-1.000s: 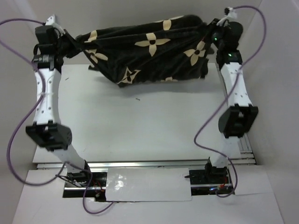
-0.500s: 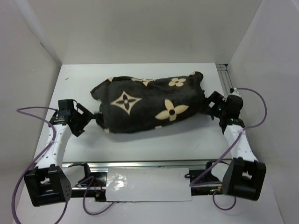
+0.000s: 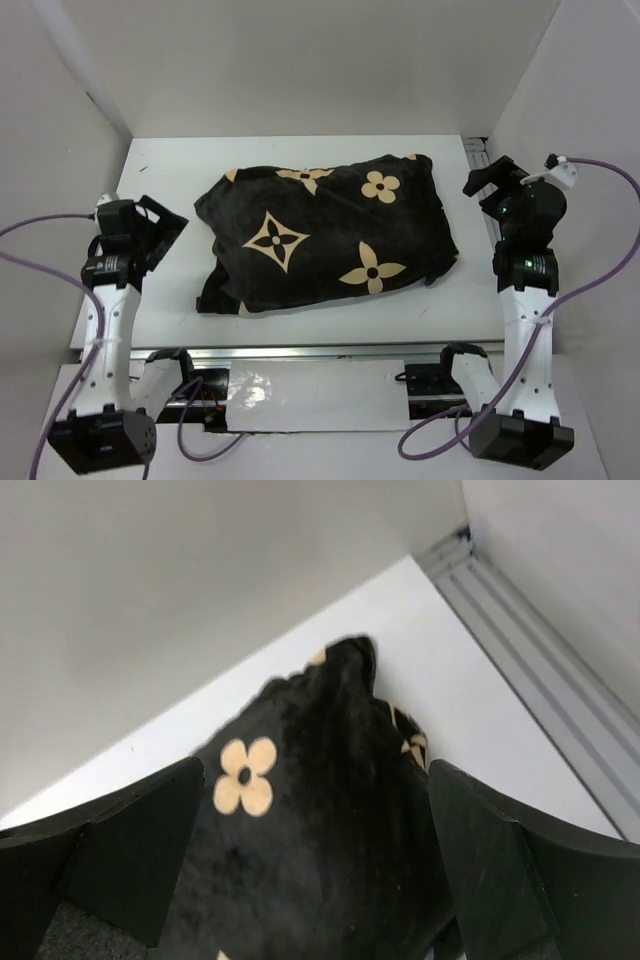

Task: Put the pillow into the pillowcase

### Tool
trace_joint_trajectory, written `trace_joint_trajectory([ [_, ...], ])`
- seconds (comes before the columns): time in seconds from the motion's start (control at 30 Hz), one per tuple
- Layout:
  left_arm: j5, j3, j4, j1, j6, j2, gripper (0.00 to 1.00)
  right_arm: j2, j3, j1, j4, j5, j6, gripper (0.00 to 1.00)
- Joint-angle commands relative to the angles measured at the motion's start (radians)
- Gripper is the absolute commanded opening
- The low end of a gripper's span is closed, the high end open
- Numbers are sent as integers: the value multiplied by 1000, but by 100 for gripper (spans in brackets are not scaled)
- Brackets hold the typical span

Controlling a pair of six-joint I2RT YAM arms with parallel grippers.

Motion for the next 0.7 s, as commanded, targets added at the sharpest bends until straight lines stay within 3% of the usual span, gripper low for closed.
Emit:
trace_joint_trajectory([
  [0.0, 124, -20, 110, -54, 70, 89, 97, 107, -43, 8, -58, -159, -40, 100],
  [0.17, 80, 4, 151, -195, 101, 278, 95, 262, -80, 54, 2, -258, -50, 100],
  [0.3, -18, 78, 89, -281, 110, 398, 95, 305, -91, 91, 2, -140, -50, 100],
  [0.67, -106, 120, 58, -364, 101, 411, 96, 232, -56, 110, 16, -48, -50, 100],
])
